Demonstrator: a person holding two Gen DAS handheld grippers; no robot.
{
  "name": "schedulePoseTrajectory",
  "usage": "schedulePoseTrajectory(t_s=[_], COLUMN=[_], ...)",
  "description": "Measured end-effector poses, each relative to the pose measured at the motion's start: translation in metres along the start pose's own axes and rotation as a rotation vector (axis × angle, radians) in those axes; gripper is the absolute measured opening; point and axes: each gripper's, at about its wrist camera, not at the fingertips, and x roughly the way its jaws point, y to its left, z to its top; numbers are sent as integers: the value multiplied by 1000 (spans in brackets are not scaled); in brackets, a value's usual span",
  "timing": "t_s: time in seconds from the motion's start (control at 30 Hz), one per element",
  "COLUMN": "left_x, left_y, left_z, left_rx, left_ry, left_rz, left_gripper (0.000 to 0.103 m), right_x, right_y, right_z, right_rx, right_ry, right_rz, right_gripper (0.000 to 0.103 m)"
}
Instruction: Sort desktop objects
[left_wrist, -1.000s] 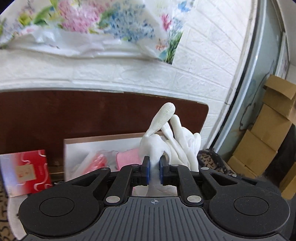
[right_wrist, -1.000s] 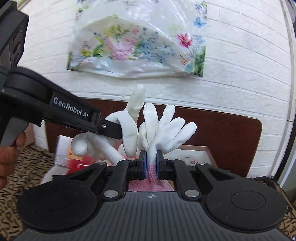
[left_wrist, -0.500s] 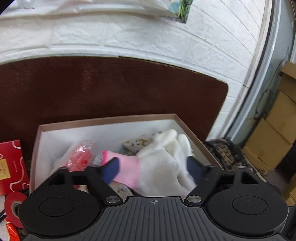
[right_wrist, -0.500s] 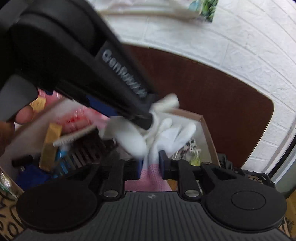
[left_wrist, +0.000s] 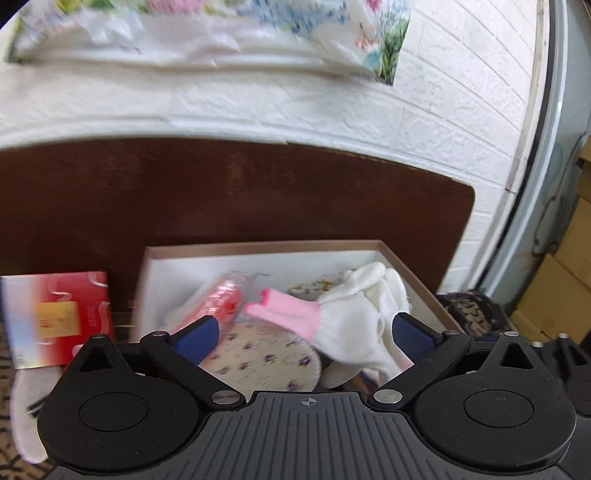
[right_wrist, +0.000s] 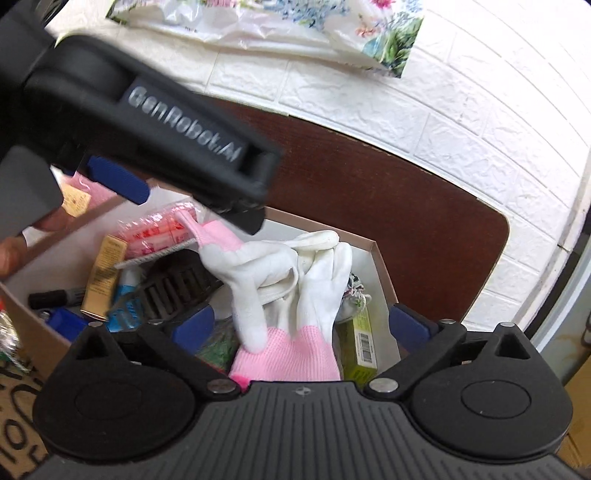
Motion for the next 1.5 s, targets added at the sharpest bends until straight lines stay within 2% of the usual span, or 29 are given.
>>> schedulePoseTrajectory(t_s=[0.1, 0.2, 0.3, 0.43, 0.73, 1.03, 1.5], left_x=[-25, -52, -76, -104, -155, -181, -192], left_y=[-7, -13, -18, -26, -29, -37, -41], left_z=[-6, -15, -28, -52, -96, -110, -115], left_rx=[43, 66, 84, 114, 76, 106, 104], left_ry=[-42, -62, -56, -47, 12, 17, 4], left_rz=[63, 71, 73, 111, 118, 126, 88], left_gripper=[103, 103, 103, 103, 103, 103, 103], right_x=[-21, -38, -59, -89, -142, -175, -185], right_y=[-1, -11, -13, -12, -5, 3, 12], right_z=[0, 4, 0, -11, -35, -40, -40], right_rx=[36, 81, 111, 140, 174, 194, 194], right_ry=[-12, -16, -24, -35, 0, -13, -12], right_rz=[12, 19, 21, 21, 13, -6, -10], right_gripper=[102, 103, 103, 103, 103, 103, 103])
